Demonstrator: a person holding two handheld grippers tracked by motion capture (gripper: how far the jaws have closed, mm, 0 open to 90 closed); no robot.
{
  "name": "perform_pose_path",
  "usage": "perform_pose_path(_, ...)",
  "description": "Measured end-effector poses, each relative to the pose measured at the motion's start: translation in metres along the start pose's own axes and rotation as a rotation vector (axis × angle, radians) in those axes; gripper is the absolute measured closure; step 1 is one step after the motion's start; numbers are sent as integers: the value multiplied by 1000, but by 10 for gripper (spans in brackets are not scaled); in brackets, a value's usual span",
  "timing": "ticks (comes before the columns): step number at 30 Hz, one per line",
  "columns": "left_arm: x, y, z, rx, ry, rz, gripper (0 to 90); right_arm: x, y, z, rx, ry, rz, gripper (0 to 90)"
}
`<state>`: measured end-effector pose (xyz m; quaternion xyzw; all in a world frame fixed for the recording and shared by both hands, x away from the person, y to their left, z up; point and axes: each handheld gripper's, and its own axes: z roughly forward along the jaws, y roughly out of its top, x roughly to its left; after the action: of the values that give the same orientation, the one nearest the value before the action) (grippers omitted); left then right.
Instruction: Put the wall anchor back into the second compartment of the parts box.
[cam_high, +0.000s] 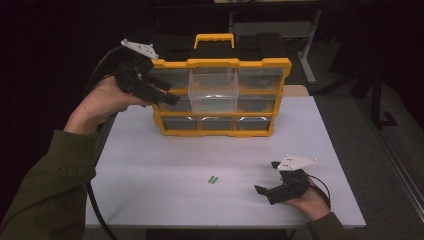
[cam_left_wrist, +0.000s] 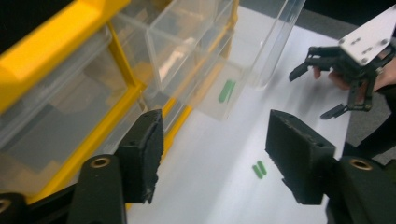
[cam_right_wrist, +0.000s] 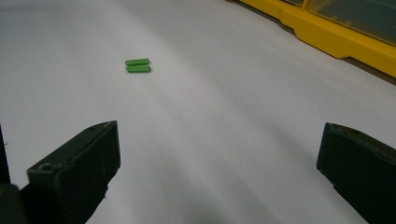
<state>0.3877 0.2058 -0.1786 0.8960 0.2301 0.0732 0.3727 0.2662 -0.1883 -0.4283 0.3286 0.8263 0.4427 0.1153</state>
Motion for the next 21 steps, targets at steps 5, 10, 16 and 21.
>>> perform_pose_path(5, -2, -16, 11, -1, 12, -4, 293, 0, 0, 0, 0, 1, -1, 0)
perform_pose_path(10, -5, -33, 25, 8, 23, -8, 238, 0, 0, 0, -1, 1, -2, 0)
perform_pose_path(16, -8, -51, 40, 2, 30, -8, 178, 0, 0, 0, -1, 1, -2, 0)
perform_pose_path(21, -12, -62, 52, 1, 32, 1, 147, 0, 0, 0, -1, 1, -2, 0)
